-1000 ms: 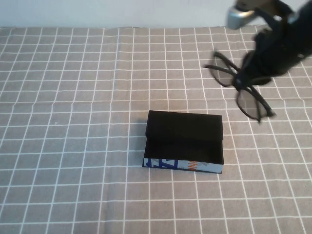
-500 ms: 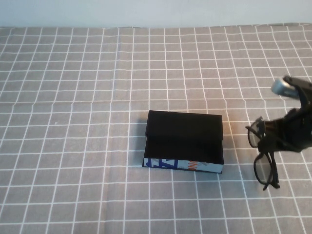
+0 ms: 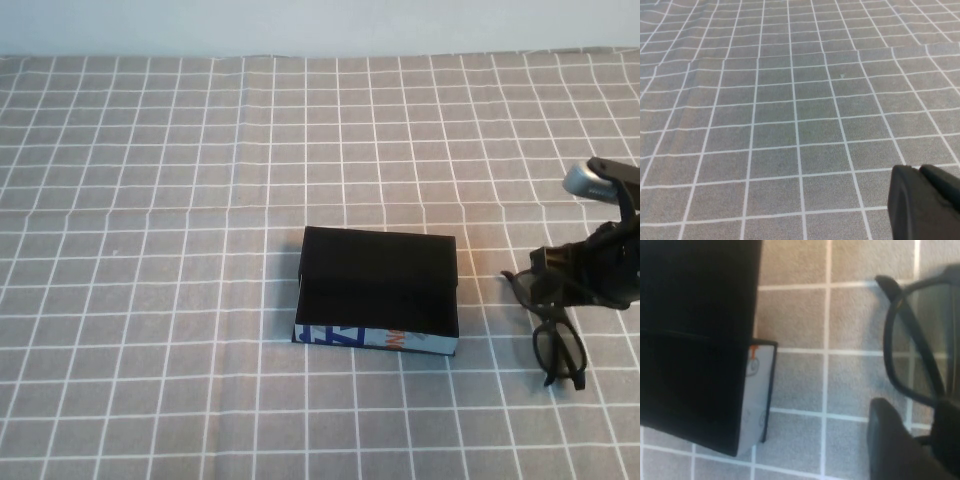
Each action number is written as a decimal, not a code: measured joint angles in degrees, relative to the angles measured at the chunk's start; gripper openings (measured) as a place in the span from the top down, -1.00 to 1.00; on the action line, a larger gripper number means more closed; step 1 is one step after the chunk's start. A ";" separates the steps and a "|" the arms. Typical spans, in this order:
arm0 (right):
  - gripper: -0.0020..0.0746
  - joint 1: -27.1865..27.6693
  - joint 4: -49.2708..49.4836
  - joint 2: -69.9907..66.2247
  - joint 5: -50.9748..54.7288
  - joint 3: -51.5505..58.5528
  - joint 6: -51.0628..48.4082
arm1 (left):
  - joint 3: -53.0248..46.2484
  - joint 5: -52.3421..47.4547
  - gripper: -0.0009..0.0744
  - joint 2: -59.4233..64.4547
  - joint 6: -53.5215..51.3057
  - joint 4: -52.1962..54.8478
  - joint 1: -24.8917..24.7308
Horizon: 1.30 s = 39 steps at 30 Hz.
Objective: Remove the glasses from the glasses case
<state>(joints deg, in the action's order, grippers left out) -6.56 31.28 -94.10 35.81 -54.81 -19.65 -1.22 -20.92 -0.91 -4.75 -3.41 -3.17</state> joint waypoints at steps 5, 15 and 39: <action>0.44 0.00 -2.37 2.37 0.94 -1.70 -0.03 | 0.00 0.00 0.99 0.00 0.00 0.00 0.00; 0.97 0.00 -16.23 26.10 0.50 -0.25 4.51 | 0.00 0.00 0.99 0.00 0.00 0.00 0.00; 0.99 0.00 -40.21 73.76 -7.89 30.17 23.77 | 0.00 0.00 0.99 0.00 0.00 0.00 0.00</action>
<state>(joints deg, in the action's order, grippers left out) -6.56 -8.94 -20.33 27.92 -24.63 4.12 -1.22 -20.92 -0.91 -4.75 -3.41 -3.17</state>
